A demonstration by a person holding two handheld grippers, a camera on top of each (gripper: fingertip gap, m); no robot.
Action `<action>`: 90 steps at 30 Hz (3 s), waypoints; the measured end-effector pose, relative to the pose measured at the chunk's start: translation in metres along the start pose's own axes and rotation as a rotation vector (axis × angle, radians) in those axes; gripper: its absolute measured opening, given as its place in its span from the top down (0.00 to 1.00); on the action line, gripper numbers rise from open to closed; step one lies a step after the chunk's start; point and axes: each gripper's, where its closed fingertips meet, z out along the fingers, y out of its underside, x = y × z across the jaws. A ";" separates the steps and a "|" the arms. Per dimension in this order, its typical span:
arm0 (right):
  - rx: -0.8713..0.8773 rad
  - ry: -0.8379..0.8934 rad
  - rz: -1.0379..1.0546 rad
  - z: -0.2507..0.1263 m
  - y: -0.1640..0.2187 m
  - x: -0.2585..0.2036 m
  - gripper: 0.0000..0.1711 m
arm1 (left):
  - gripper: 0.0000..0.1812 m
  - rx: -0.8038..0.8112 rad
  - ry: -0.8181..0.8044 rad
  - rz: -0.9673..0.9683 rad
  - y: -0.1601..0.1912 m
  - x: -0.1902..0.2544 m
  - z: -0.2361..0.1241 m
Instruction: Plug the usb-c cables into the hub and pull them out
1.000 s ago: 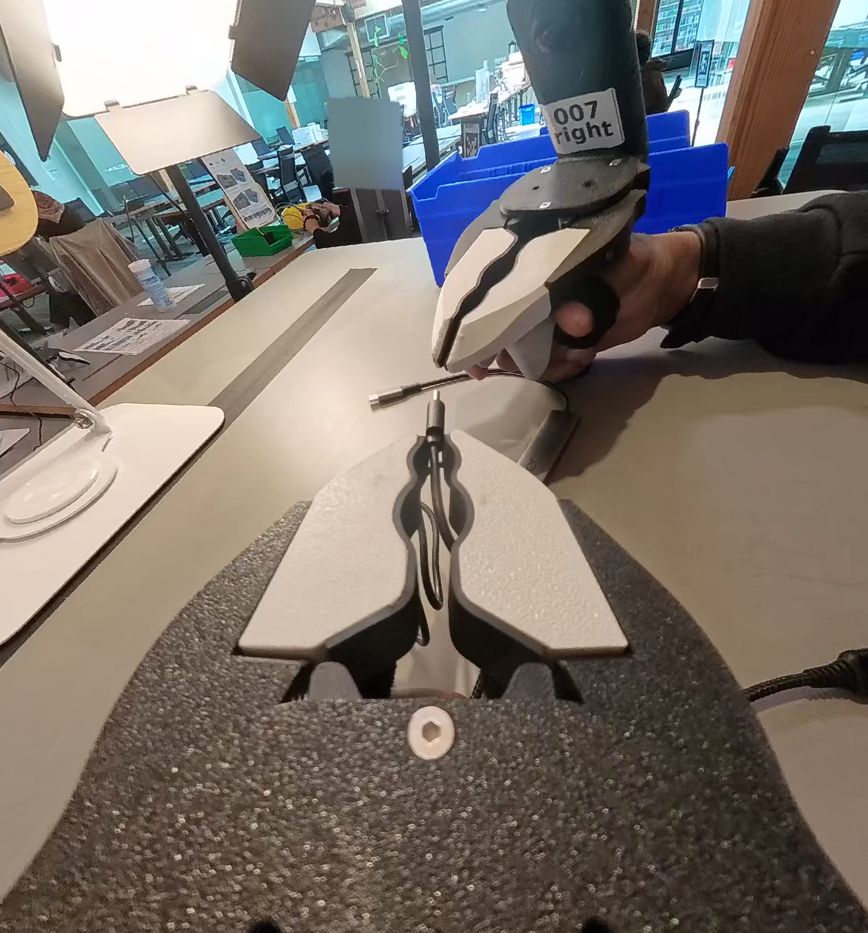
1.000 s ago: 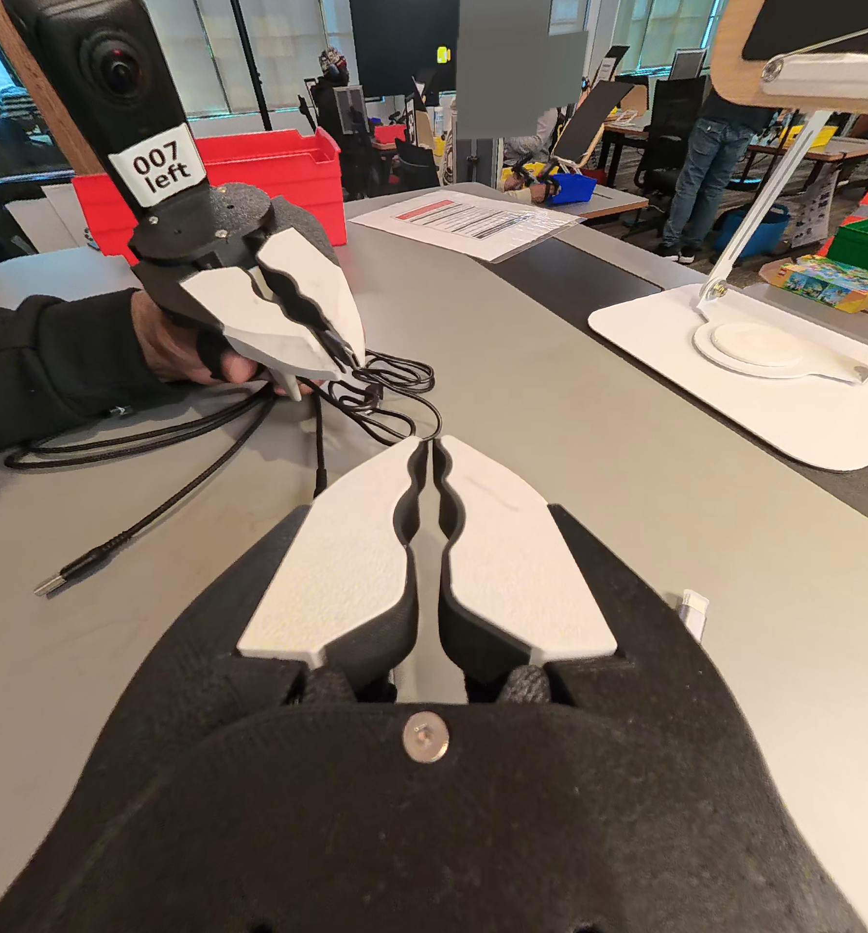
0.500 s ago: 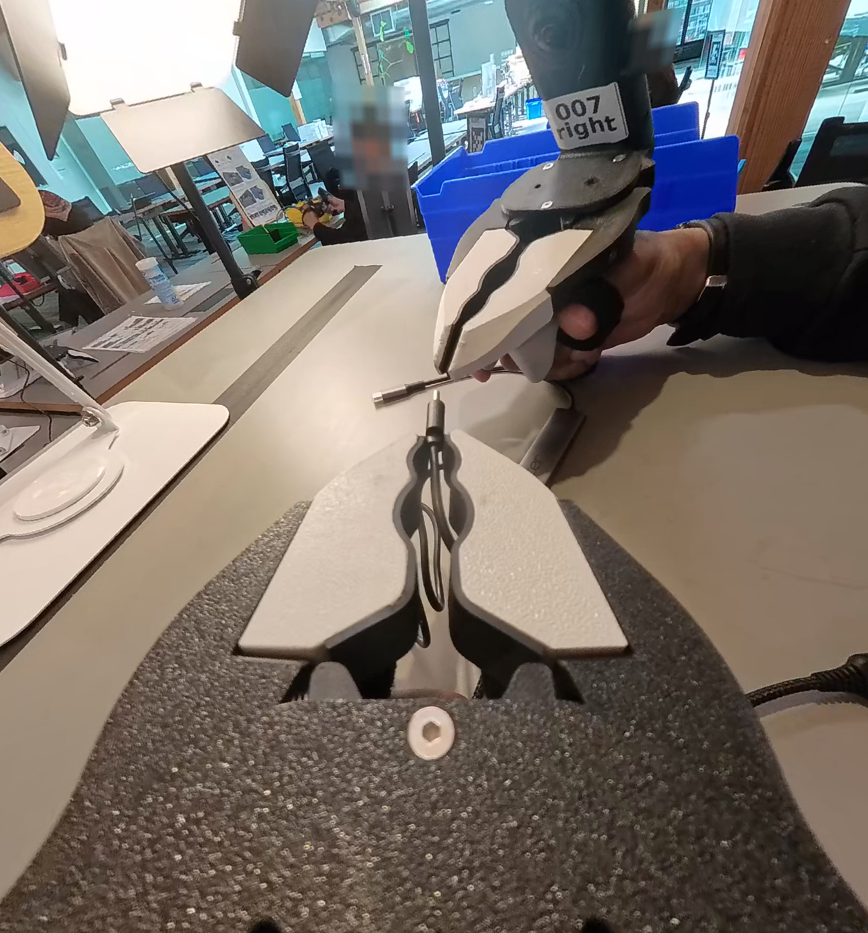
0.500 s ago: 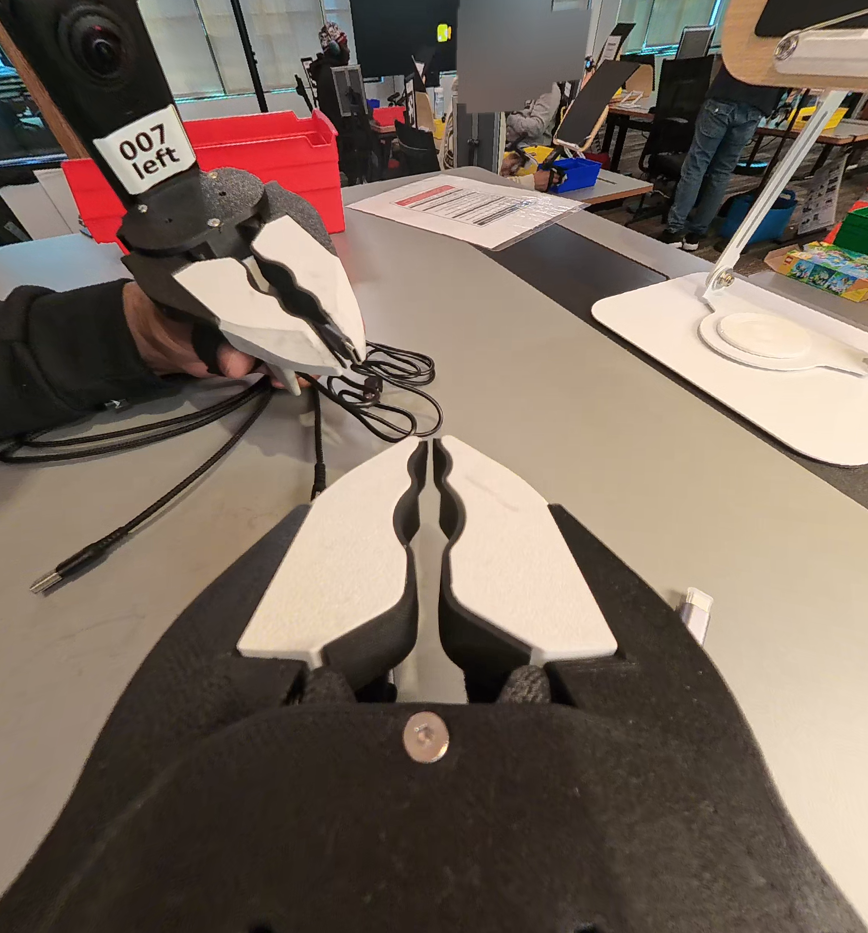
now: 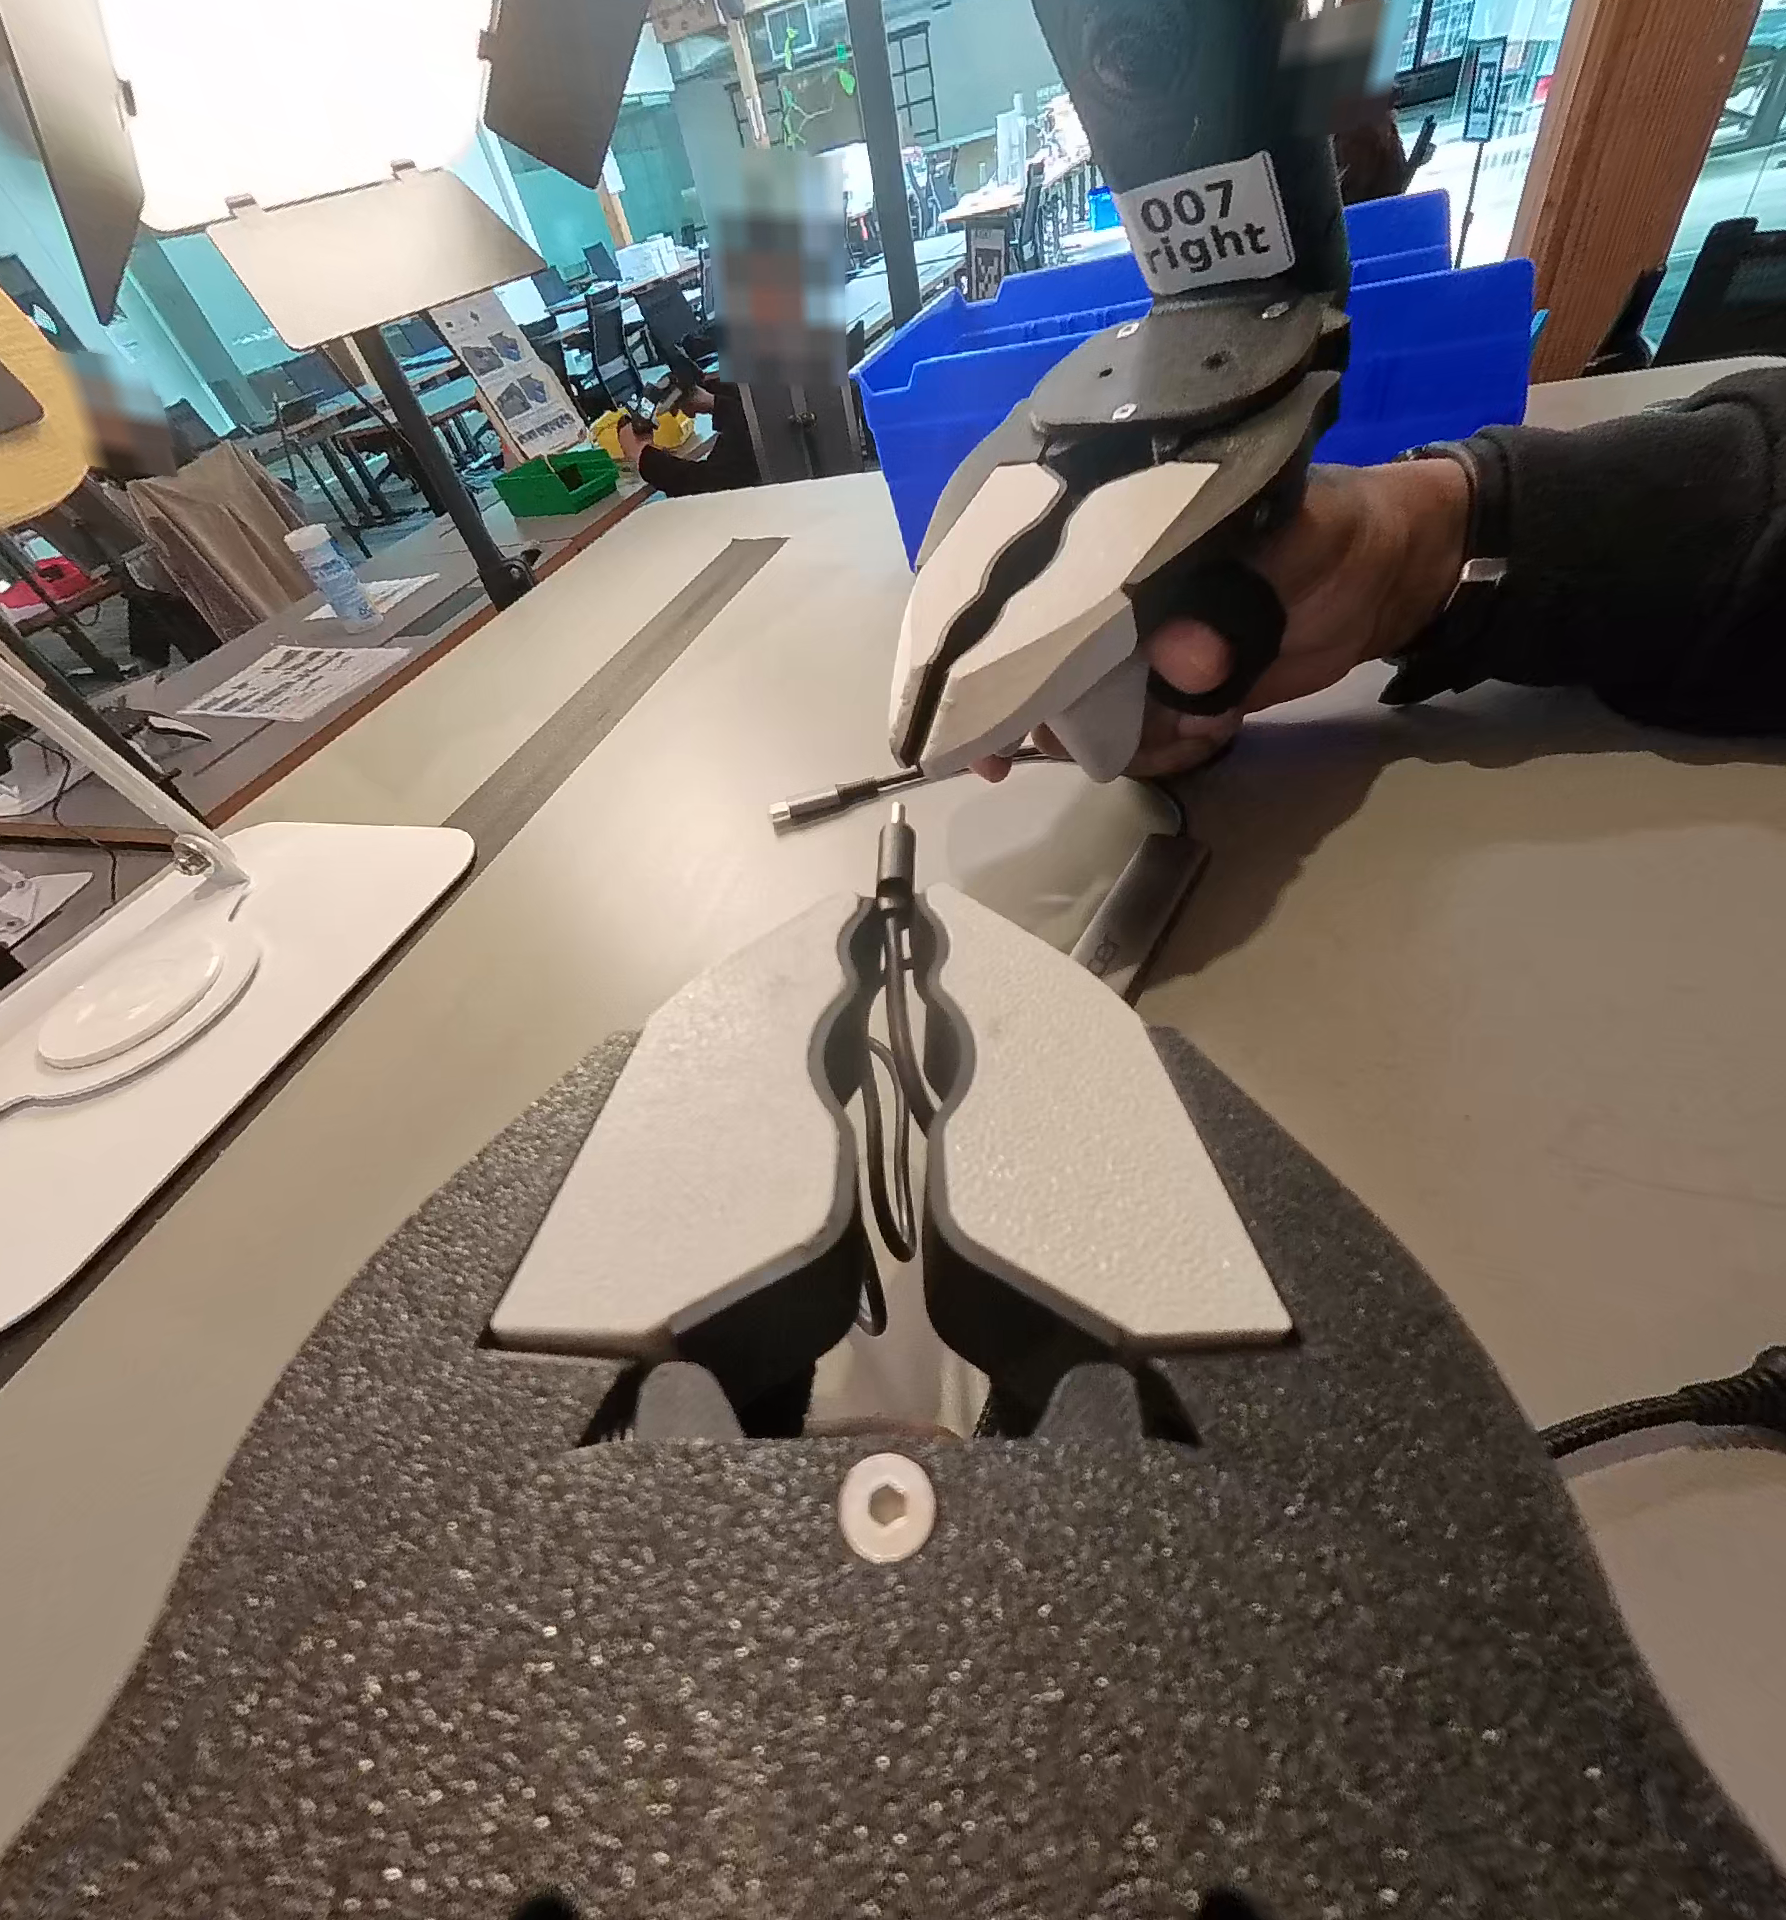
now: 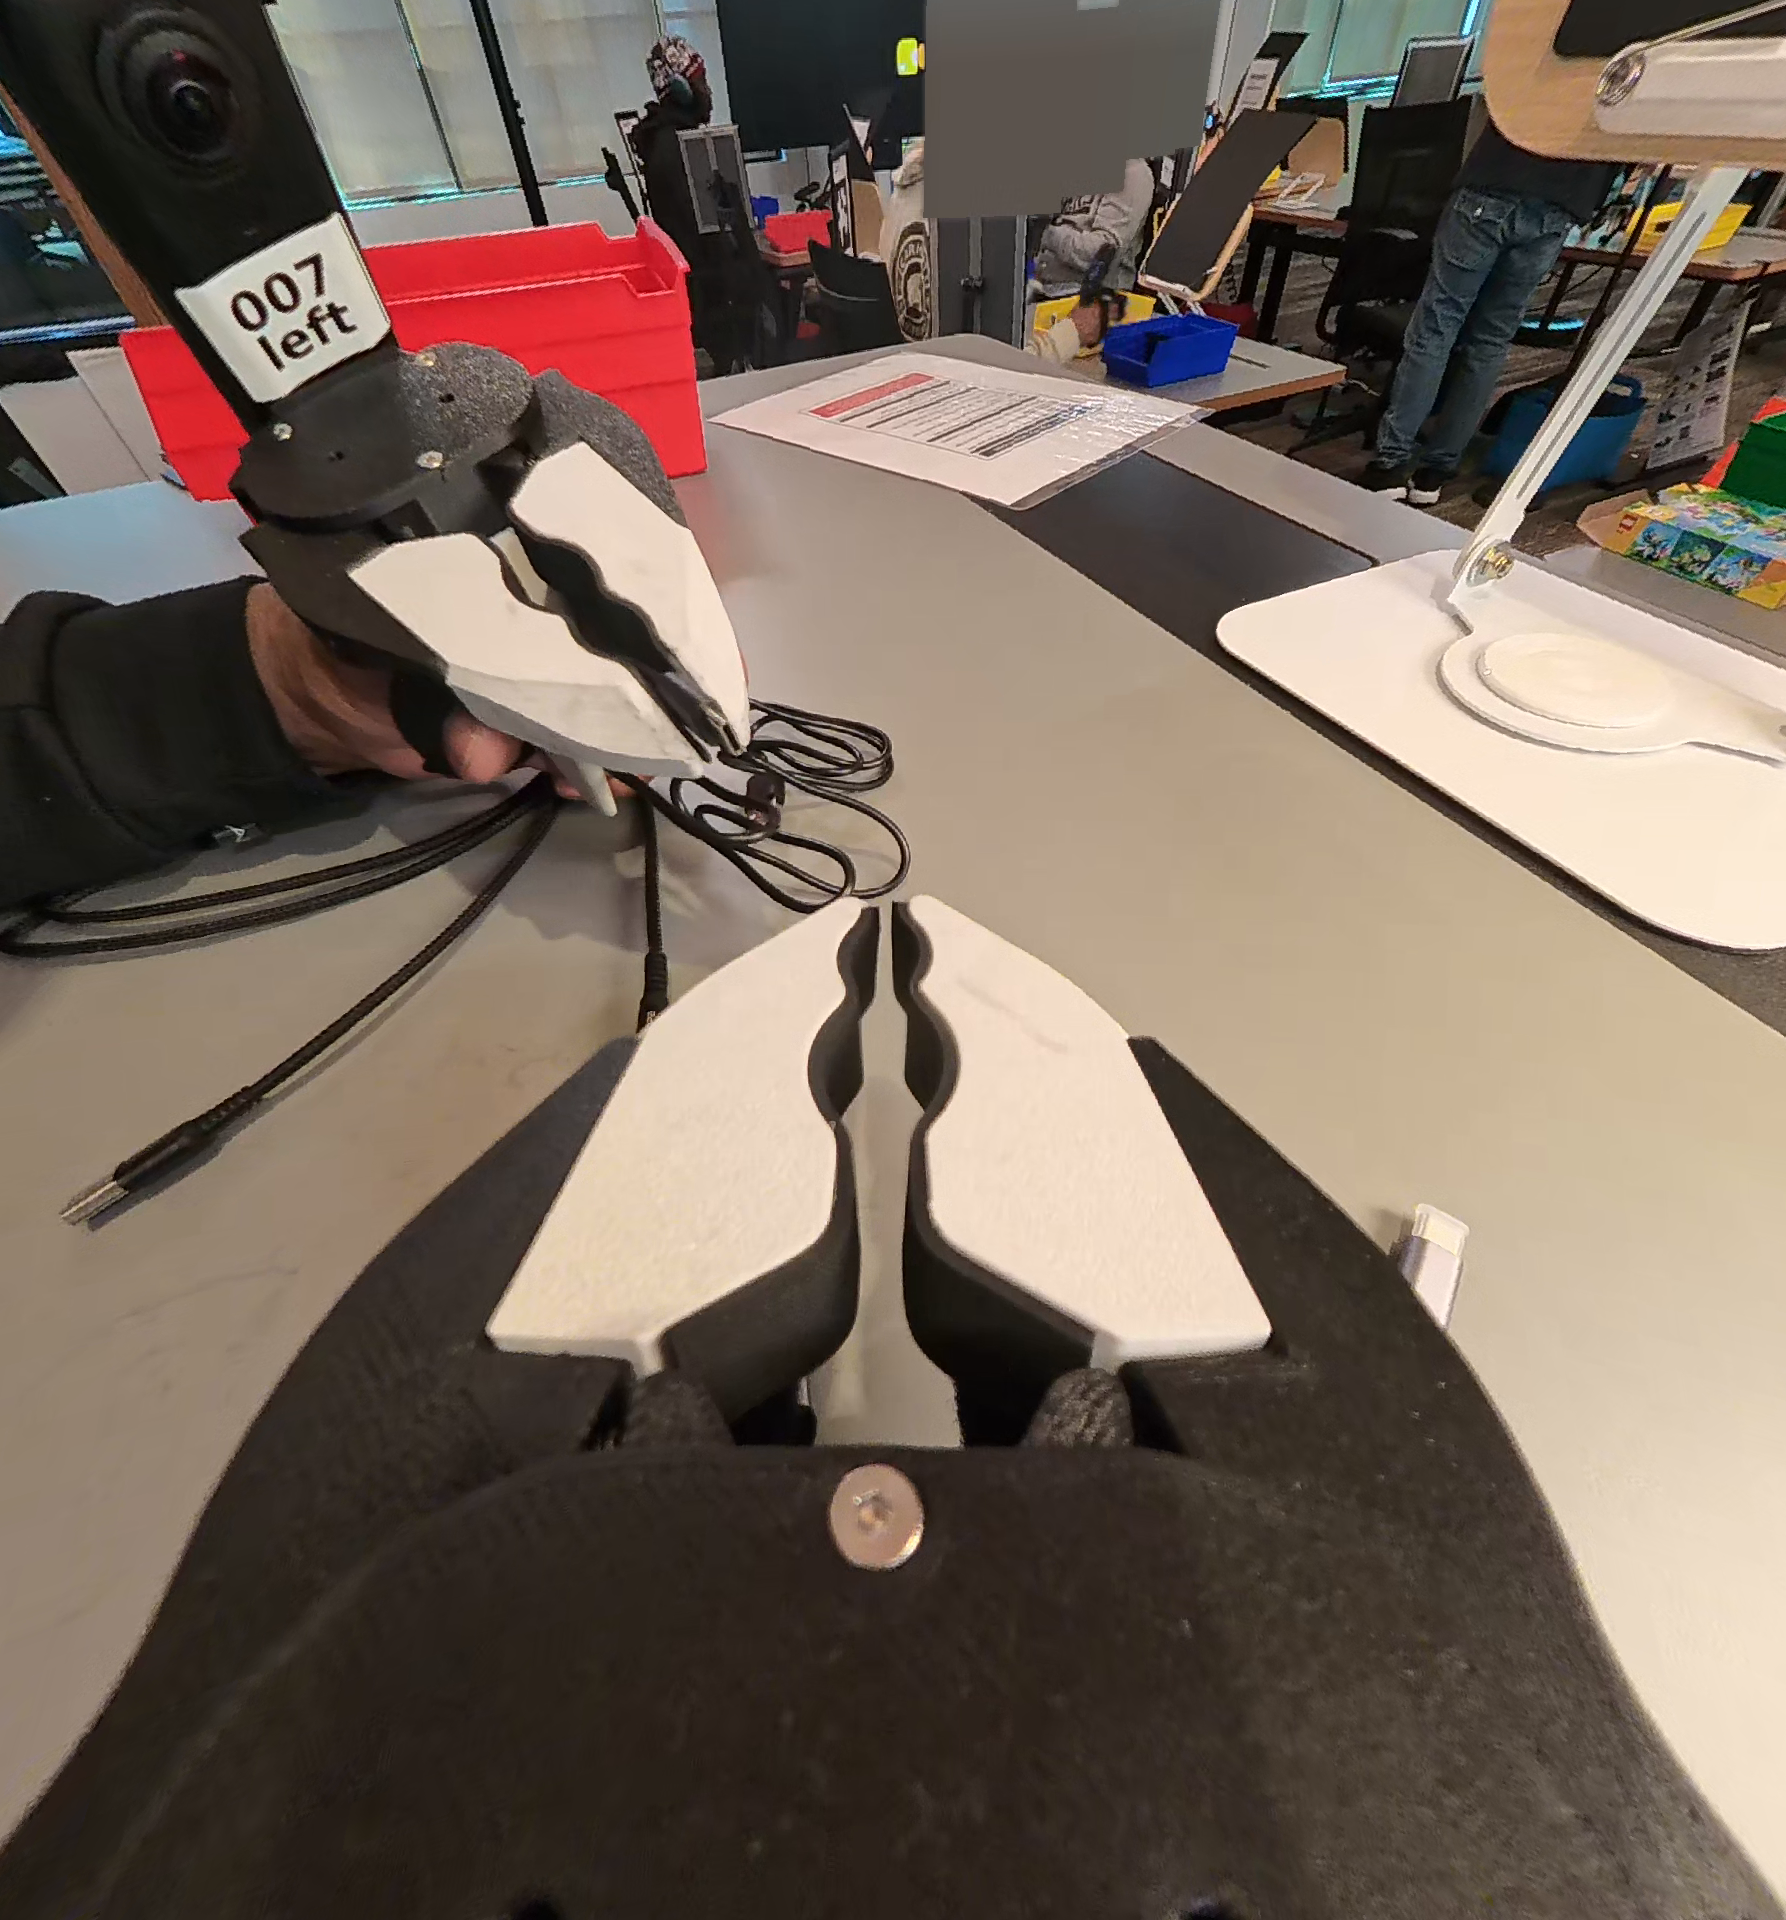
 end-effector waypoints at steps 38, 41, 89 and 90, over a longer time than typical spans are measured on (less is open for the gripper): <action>-0.045 0.020 -0.020 0.005 0.005 0.000 0.92 | 0.97 -0.074 -0.038 0.081 0.010 0.002 0.008; -0.058 0.021 -0.007 0.007 0.007 0.002 0.92 | 0.97 -0.103 -0.051 0.121 0.014 0.003 0.011; -0.437 -0.078 -0.329 -0.010 0.072 -0.027 0.73 | 0.97 -0.478 -0.590 0.512 -0.041 0.034 -0.052; -0.463 -0.067 -0.340 -0.007 0.075 -0.027 0.76 | 0.97 -0.466 -0.600 0.496 -0.045 0.031 -0.056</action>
